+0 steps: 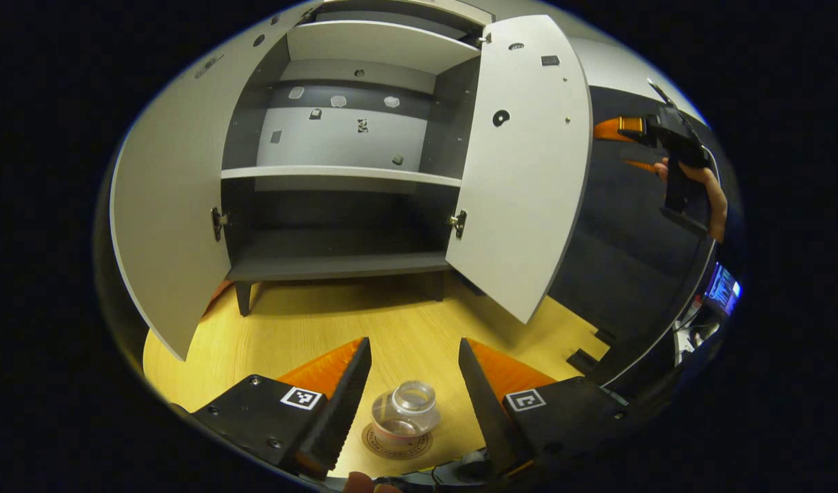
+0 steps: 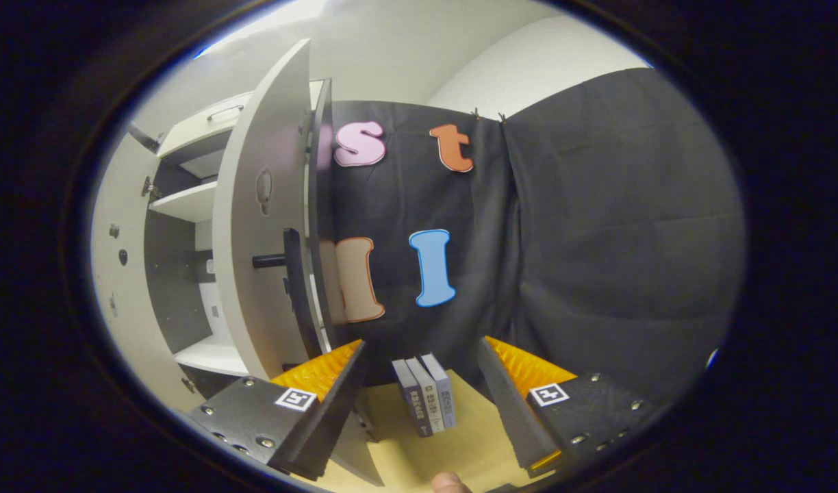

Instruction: Grasp the bottle in the cabinet with the left hand and place it on the coaster, then close the right door with the right hand and the left door with the left hand.

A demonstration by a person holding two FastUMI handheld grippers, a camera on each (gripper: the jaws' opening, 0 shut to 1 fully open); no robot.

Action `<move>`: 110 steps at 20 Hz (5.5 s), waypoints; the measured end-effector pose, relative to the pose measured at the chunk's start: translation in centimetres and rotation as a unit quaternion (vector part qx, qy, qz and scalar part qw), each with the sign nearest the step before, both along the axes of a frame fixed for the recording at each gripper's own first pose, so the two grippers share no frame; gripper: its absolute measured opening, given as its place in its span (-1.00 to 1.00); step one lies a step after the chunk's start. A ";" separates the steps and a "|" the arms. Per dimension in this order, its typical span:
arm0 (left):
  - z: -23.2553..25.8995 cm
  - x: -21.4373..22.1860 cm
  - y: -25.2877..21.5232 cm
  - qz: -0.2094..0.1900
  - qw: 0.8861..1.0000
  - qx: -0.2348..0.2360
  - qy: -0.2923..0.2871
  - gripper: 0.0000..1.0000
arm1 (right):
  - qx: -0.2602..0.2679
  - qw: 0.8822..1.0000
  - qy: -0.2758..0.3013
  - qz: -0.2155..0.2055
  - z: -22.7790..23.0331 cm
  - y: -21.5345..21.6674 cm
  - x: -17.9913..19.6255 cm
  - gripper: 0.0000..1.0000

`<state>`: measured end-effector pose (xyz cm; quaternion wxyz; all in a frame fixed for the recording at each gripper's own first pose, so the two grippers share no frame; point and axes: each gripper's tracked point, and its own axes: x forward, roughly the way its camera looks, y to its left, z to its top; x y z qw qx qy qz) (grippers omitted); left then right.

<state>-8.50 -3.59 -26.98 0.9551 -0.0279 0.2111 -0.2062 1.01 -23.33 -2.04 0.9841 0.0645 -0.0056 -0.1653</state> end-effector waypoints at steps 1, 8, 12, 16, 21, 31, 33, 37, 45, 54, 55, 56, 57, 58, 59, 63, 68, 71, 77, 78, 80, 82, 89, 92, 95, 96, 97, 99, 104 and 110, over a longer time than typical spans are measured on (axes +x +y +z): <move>0.9 0.5 0.0 0.006 1.000 -0.002 -0.007 0.65 | 0.000 1.000 0.001 0.000 0.0 0.0 0.1 0.94; 10.0 5.6 0.2 0.068 0.995 -0.013 -0.073 0.93 | 0.002 1.000 0.001 0.007 0.0 0.5 0.1 0.94; 15.4 7.5 1.9 0.106 0.983 0.032 -0.145 0.95 | 0.003 1.000 0.007 0.016 -0.5 1.2 0.1 0.94; 18.5 7.5 3.6 0.130 0.970 0.076 -0.190 0.94 | 0.005 1.000 0.014 0.027 -1.1 2.2 0.1 0.94; 19.4 6.9 4.2 0.143 0.970 0.049 -0.190 0.94 | -0.003 0.999 0.016 0.034 -1.0 2.7 0.0 0.94; 18.2 6.4 6.1 0.172 0.970 0.023 -0.167 0.94 | -0.042 0.997 0.023 0.062 -0.5 3.8 0.4 0.94; 18.3 6.6 6.2 0.174 0.970 0.019 -0.166 0.94 | -0.039 0.996 0.027 0.073 -0.4 4.0 0.5 0.94; 18.1 7.0 6.4 0.184 0.970 -0.003 -0.158 0.94 | -0.042 0.996 0.028 0.078 -0.4 4.5 0.4 0.94; 17.9 7.1 6.9 0.195 0.969 -0.025 -0.149 0.94 | -0.031 0.990 0.029 0.132 -0.6 8.5 0.6 0.94; 17.7 5.8 9.8 0.231 0.962 -0.021 -0.148 0.94 | -0.002 0.984 0.036 0.173 -0.9 12.3 1.3 0.94; 17.6 5.6 10.2 0.236 0.960 -0.022 -0.147 0.94 | 0.001 0.983 0.037 0.178 -0.9 12.7 1.3 0.94; 17.6 5.4 10.6 0.240 0.959 -0.023 -0.147 0.94 | 0.004 0.982 0.038 0.183 -1.0 13.1 1.5 0.94; 17.6 5.2 10.9 0.243 0.959 -0.023 -0.146 0.94 | 0.007 0.982 0.038 0.187 -1.1 13.5 1.6 0.94; 17.6 5.0 11.4 0.248 0.957 -0.021 -0.147 0.94 | 0.010 0.981 0.038 0.192 -1.1 14.0 1.8 0.94; 17.6 4.7 11.9 0.252 0.956 -0.018 -0.149 0.94 | 0.011 0.980 0.038 0.196 -1.1 14.5 1.9 0.94; 17.8 4.1 13.5 0.267 0.952 -0.008 -0.153 0.94 | 0.017 0.975 0.041 0.217 -1.2 16.5 2.8 0.94; 18.1 3.3 15.8 0.293 0.943 -0.001 -0.158 0.95 | 0.037 0.965 0.035 0.258 -0.8 19.9 3.9 0.94; 18.2 2.6 17.1 0.308 0.938 0.005 -0.159 0.94 | 0.037 0.959 0.027 0.279 -0.2 22.2 4.7 0.86; 18.8 1.4 19.9 0.339 0.926 0.023 -0.165 0.94 | 0.025 0.951 0.037 0.305 -1.4 25.5 5.4 0.94; 18.8 1.2 21.0 0.345 0.924 0.025 -0.166 0.94 | 0.023 0.950 0.040 0.308 -1.7 26.0 5.5 0.94; 18.9 1.0 22.5 0.355 0.920 0.030 -0.166 0.94 | 0.022 0.949 0.043 0.310 -2.0 26.9 5.4 0.94; 18.8 0.8 24.1 0.363 0.916 0.039 -0.165 0.94 | 0.020 0.950 0.044 0.307 -2.4 27.3 5.4 0.86; 19.6 1.7 29.7 0.375 0.909 0.051 -0.175 0.94 | -0.005 0.962 0.051 0.270 -3.5 27.5 5.0 0.94; 19.6 2.1 30.5 0.359 0.914 0.049 -0.180 0.94 | 0.002 0.966 0.053 0.254 -4.1 28.1 4.5 0.94; 18.9 2.6 31.5 0.352 0.919 0.056 -0.167 0.93 | 0.005 0.967 0.058 0.247 -4.7 29.0 4.1 0.94; 19.1 2.8 31.4 0.347 0.921 0.054 -0.168 0.94 | 0.004 0.968 0.060 0.245 -4.8 29.1 3.9 0.87; 19.2 3.0 31.4 0.344 0.922 0.053 -0.170 0.94 | 0.003 0.968 0.062 0.244 -5.0 29.3 3.8 0.95; 19.1 3.4 31.7 0.339 0.923 0.059 -0.170 0.93 | 0.005 0.969 0.065 0.240 -5.4 29.6 3.4 0.86; 18.9 3.7 31.3 0.318 0.932 0.039 -0.171 0.86 | 0.001 0.971 0.075 0.228 -6.1 29.2 2.8 0.94; 18.5 3.9 30.4 0.319 0.933 -0.011 -0.169 0.90 | 0.004 0.969 0.080 0.232 -6.0 28.7 3.4 0.86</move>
